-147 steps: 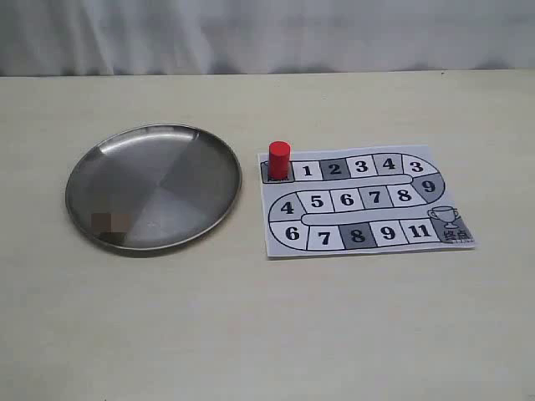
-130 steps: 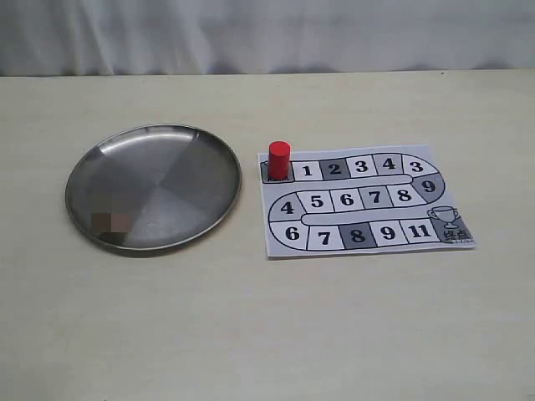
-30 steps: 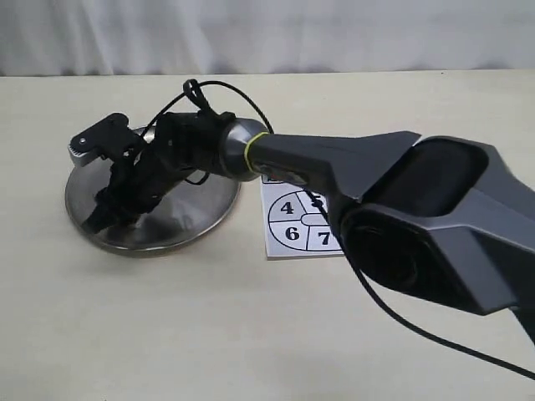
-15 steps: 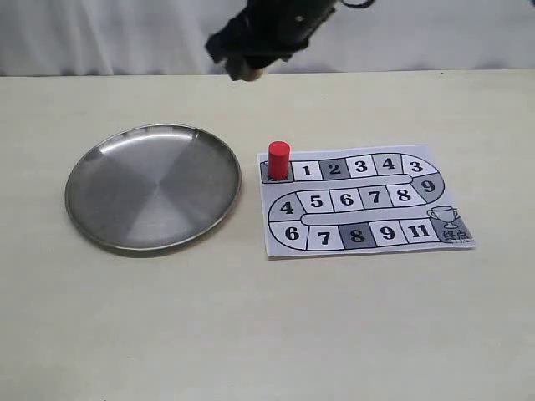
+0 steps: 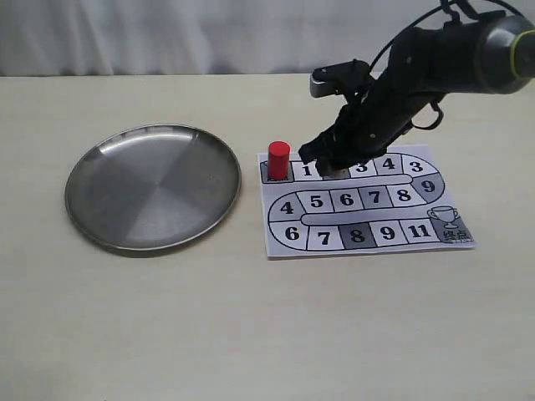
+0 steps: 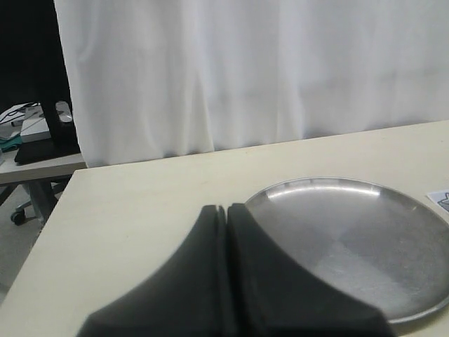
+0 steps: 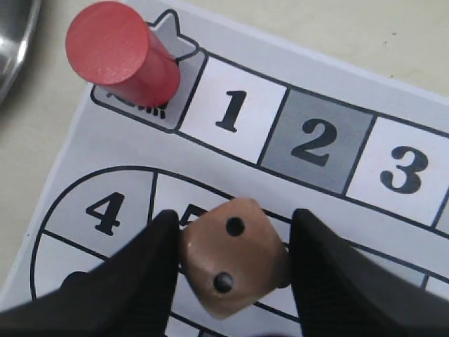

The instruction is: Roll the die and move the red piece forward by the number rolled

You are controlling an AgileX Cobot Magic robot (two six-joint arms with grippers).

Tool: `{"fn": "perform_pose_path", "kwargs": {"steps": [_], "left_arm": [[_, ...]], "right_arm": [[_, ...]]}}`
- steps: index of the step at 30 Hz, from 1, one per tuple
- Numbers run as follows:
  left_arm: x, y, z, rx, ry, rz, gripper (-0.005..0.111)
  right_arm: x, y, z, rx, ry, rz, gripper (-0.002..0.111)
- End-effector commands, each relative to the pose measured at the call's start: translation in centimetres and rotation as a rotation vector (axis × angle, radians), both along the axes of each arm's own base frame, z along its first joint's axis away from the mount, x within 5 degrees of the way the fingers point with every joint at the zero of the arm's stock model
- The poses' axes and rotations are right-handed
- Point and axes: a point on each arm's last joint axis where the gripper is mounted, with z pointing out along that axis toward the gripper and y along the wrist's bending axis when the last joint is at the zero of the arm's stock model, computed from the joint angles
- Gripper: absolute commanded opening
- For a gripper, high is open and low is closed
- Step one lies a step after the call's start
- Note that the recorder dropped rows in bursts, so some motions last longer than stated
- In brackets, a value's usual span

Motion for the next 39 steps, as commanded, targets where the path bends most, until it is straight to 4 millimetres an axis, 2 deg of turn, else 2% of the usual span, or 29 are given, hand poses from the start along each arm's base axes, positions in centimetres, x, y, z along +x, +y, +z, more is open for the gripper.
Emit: {"fn": "perform_pose_path", "kwargs": {"steps": [1,5,15,22,33,37,39], "left_arm": [[0.0,0.0,0.0,-0.001,-0.009,0.002,0.0],[0.0,0.0,0.0,-0.001,-0.009,0.002,0.0],[0.0,0.0,0.0,-0.001,-0.009,0.002,0.0],[0.0,0.0,0.0,-0.001,-0.009,0.002,0.0],[0.0,0.0,0.0,-0.001,-0.009,0.002,0.0],[0.0,0.0,0.0,-0.001,-0.009,0.002,0.0],[0.0,0.0,0.0,-0.001,-0.009,0.002,0.0]], "right_arm": [[0.3,-0.2,-0.2,0.002,-0.016,-0.007,0.005],[0.3,-0.2,-0.2,0.002,-0.016,-0.007,0.007],[0.4,-0.4,-0.2,-0.032,-0.033,0.015,0.053],[0.5,-0.4,-0.2,-0.031,-0.05,0.01,0.071],[0.5,-0.4,-0.1,-0.033,-0.04,0.012,0.072],[0.3,-0.4,1.3,-0.035,-0.013,0.022,0.07],[0.1,-0.4,2.4,-0.033,-0.007,0.027,0.064]]}}
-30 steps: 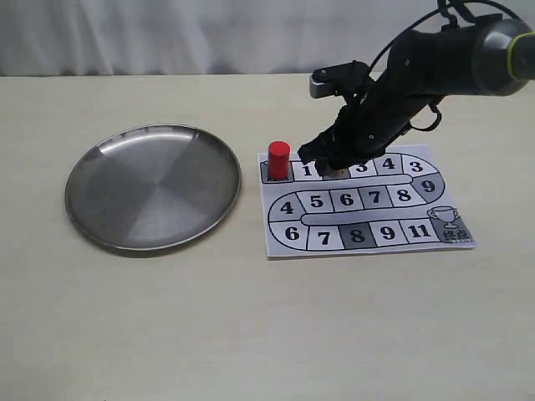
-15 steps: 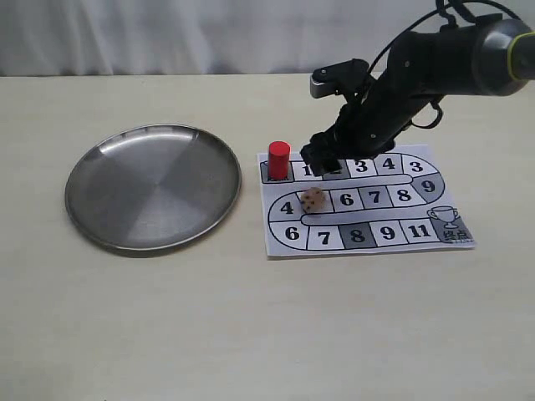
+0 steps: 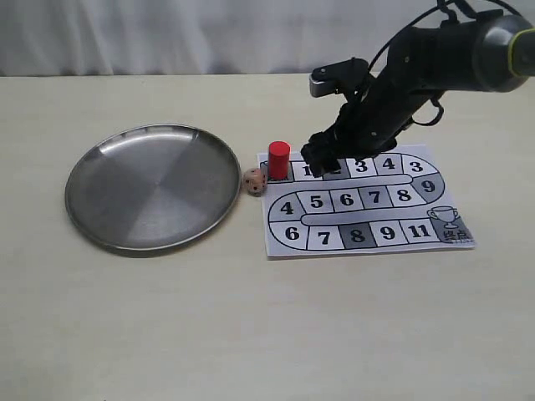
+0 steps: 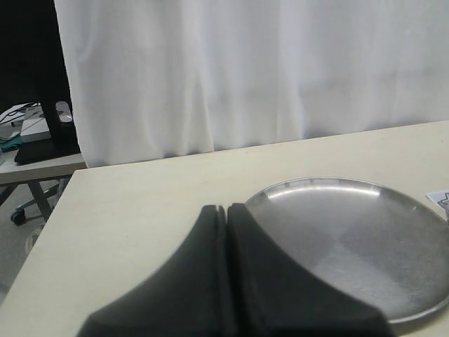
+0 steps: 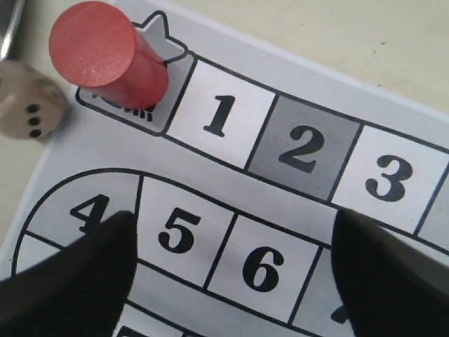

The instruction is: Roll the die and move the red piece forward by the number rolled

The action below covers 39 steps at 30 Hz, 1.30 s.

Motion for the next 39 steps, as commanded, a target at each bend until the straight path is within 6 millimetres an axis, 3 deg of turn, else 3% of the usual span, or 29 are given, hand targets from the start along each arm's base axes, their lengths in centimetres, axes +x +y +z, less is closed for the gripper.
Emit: {"fn": "perform_pose_path", "kwargs": {"steps": [1,7,8,14,22,27,34,39], "left_arm": [[0.0,0.0,0.0,-0.001,-0.009,0.002,0.0],[0.0,0.0,0.0,-0.001,-0.009,0.002,0.0],[0.0,0.0,0.0,-0.001,-0.009,0.002,0.0],[0.0,0.0,0.0,-0.001,-0.009,0.002,0.0],[0.0,0.0,0.0,-0.001,-0.009,0.002,0.0],[0.0,0.0,0.0,-0.001,-0.009,0.002,0.0],[0.0,0.0,0.0,-0.001,-0.009,0.002,0.0],[0.0,0.0,0.0,-0.001,-0.009,0.002,0.0]], "right_arm": [[-0.3,-0.2,3.0,0.008,-0.003,0.004,0.058],[-1.2,-0.1,6.8,0.078,-0.068,-0.006,0.008],[-1.3,0.0,7.2,0.087,-0.074,-0.007,0.004],[-2.3,1.7,7.8,0.105,-0.072,0.048,0.005],[-4.6,5.9,6.0,0.097,-0.082,0.193,0.005],[-5.0,7.6,3.4,0.079,-0.041,0.228,0.005],[-4.1,8.1,-2.1,0.043,0.053,0.215,0.005],[-3.7,8.2,-4.0,0.036,0.055,0.206,0.005]]}}
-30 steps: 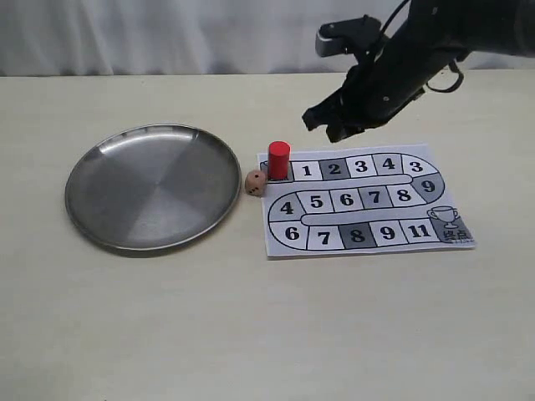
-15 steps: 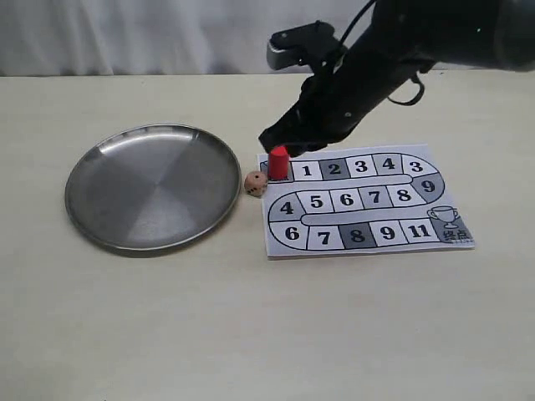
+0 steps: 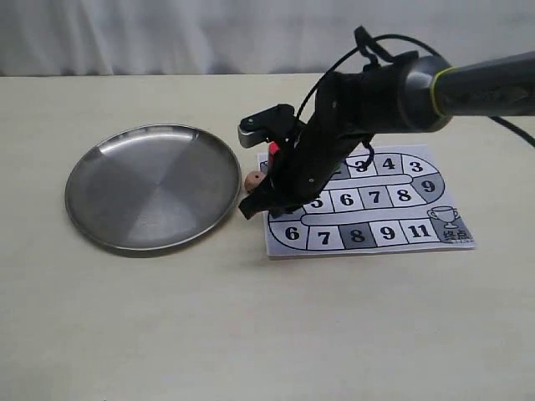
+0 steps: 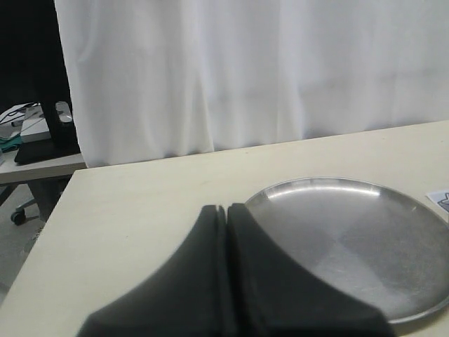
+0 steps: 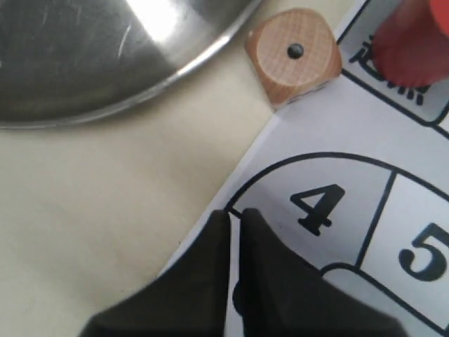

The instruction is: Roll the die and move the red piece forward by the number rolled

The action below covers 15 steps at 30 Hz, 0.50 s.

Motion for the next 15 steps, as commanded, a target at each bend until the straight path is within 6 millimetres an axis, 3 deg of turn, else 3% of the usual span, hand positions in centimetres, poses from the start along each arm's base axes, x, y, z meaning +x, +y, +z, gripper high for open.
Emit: {"fn": "perform_pose_path", "kwargs": {"steps": [1,15], "left_arm": [[-0.01,0.01,0.03,-0.001,-0.009,0.002,0.0],[-0.01,0.01,0.03,-0.001,-0.009,0.002,0.0]], "right_arm": [[0.31,0.18,-1.02,0.001,-0.02,-0.003,0.005],[0.4,0.2,-1.19,0.003,-0.025,-0.005,0.005]]}}
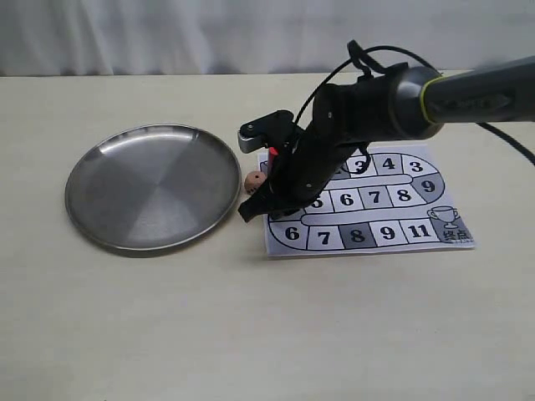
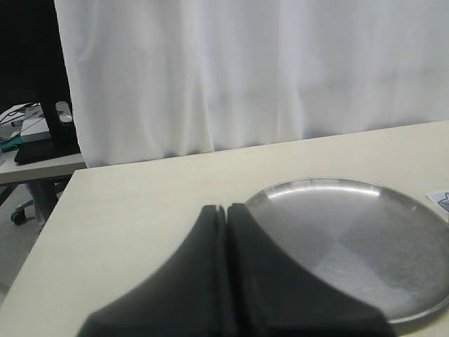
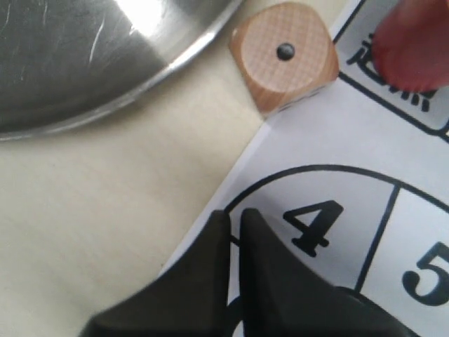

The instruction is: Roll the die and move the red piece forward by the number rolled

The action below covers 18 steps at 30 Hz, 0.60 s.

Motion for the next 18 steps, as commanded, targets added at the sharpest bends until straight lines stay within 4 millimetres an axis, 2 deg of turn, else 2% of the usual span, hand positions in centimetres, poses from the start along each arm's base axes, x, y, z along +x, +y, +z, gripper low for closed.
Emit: {"fn": "perform_pose_path", "kwargs": {"steps": [1,13,15,17,18], "left_arm": [[0.0,0.0,0.0,-0.001,-0.009,0.002,0.0],[0.0,0.0,0.0,-0.001,-0.009,0.002,0.0],[0.0,0.0,0.0,-0.001,-0.009,0.002,0.0],[0.0,0.0,0.0,-0.001,-0.009,0.002,0.0],[0.0,0.0,0.0,-0.001,-0.009,0.002,0.0]], "right_arm": [[0.0,0.1,0.0,0.003,-0.011,0.004,0.005],[0.1,0.2,0.3,0.0,-0.009,0.01,0.005],[0.7,0.4,2.0,-0.004,0.001,0.031,0.005],[1.6,0.3,5.0,0.018,-0.028,0.023,0.005],[2.2,0.2,7.2,0.036,-0.071,-0.005,0.005]]}}
